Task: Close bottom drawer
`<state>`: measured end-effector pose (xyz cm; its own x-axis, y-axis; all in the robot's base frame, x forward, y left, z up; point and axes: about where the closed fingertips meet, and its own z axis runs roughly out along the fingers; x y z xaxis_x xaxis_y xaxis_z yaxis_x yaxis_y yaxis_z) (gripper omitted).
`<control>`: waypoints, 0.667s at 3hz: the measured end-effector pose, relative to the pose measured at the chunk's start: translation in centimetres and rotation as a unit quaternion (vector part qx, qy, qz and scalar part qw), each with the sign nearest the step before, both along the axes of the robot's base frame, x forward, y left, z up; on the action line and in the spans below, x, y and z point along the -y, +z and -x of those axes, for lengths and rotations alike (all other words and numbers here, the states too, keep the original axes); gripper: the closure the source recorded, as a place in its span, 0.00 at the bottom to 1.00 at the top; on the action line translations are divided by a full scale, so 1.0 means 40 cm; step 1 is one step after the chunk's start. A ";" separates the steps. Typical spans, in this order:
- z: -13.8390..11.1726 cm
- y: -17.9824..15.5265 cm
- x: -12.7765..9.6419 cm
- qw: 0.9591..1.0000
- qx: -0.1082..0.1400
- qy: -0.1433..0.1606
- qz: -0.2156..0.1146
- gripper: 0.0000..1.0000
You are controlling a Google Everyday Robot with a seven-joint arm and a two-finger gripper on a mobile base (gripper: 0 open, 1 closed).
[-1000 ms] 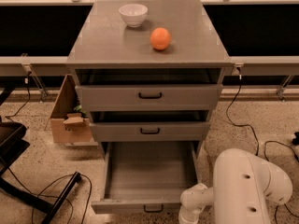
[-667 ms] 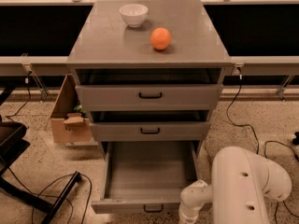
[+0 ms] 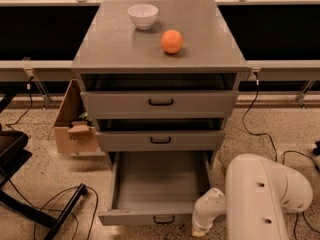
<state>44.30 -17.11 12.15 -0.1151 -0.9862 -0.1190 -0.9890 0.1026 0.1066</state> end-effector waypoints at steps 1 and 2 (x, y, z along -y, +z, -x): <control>-0.055 0.018 0.008 0.999 0.033 -0.006 0.002 1.00; -0.053 0.018 0.008 0.999 0.033 -0.006 0.002 1.00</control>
Offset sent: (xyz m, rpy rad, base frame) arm 0.0203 -0.0031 0.0064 -0.0029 -0.0606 -0.0110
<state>46.41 -17.42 12.85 -0.1189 -0.9852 -0.1237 -0.9926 0.1147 0.0406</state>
